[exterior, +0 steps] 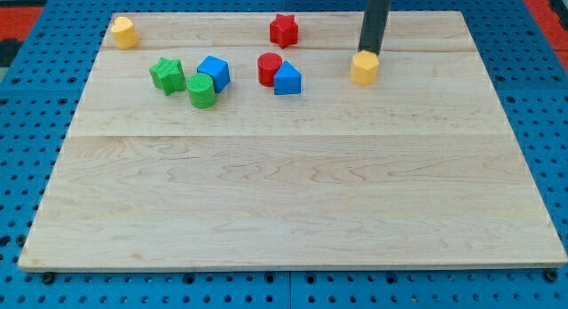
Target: Slide the blue triangle towards the top right side of the board
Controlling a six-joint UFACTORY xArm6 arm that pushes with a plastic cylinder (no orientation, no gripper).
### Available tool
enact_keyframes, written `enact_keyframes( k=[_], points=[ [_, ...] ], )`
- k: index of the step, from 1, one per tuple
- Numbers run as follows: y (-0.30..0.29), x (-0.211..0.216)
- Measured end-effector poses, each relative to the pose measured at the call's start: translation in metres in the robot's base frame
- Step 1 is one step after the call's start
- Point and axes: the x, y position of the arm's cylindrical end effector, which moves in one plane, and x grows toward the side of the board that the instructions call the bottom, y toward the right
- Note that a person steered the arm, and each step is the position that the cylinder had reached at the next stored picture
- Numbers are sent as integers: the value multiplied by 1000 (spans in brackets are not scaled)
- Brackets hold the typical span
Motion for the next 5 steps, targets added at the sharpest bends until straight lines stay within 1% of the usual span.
enact_keyframes(
  k=[1, 2, 3, 4, 5],
  points=[
    [-21, 65],
    [-92, 94],
    [-147, 82],
    [-166, 77],
    [-148, 49]
  ],
)
